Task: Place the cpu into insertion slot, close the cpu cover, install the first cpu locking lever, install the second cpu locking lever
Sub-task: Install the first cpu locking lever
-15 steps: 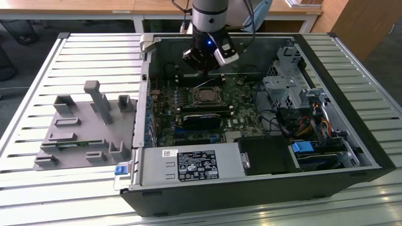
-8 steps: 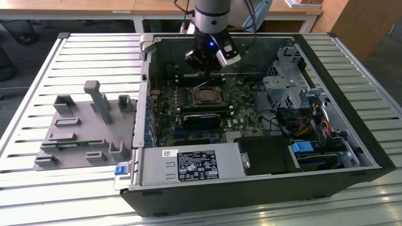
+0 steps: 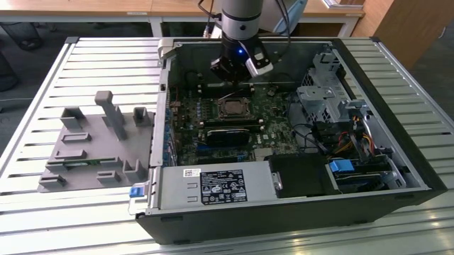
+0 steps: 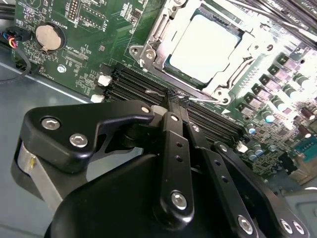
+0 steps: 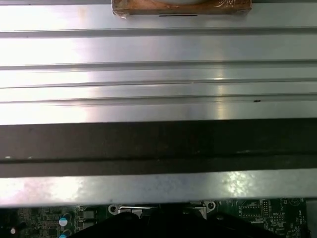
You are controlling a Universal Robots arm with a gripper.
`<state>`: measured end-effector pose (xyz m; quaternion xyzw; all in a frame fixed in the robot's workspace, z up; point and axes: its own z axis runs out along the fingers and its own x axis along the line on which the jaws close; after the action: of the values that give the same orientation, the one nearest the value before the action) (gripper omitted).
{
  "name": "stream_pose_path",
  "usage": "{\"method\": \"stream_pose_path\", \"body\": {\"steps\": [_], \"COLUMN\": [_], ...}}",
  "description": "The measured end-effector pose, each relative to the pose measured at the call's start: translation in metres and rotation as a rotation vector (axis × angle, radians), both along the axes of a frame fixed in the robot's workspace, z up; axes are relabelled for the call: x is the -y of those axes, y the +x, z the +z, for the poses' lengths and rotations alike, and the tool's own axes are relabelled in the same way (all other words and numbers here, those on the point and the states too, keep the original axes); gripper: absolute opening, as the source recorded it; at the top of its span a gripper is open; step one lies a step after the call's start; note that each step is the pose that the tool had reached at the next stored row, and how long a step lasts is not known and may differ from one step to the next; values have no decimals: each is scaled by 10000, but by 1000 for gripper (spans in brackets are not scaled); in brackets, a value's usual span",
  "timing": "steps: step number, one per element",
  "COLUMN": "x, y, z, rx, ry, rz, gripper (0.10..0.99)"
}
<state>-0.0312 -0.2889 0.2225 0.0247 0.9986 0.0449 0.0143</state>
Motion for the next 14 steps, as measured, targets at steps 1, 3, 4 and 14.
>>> {"method": "stream_pose_path", "body": {"steps": [1, 3, 4, 14], "x": [-2, -5, -6, -11], "y": [8, 28, 38, 83], "z": [-6, -17, -23, -104], "rx": [0, -2, -2, -5], "ry": [0, -1, 0, -1], "rz": [0, 0, 0, 0], "gripper": [106, 106, 106, 106]}}
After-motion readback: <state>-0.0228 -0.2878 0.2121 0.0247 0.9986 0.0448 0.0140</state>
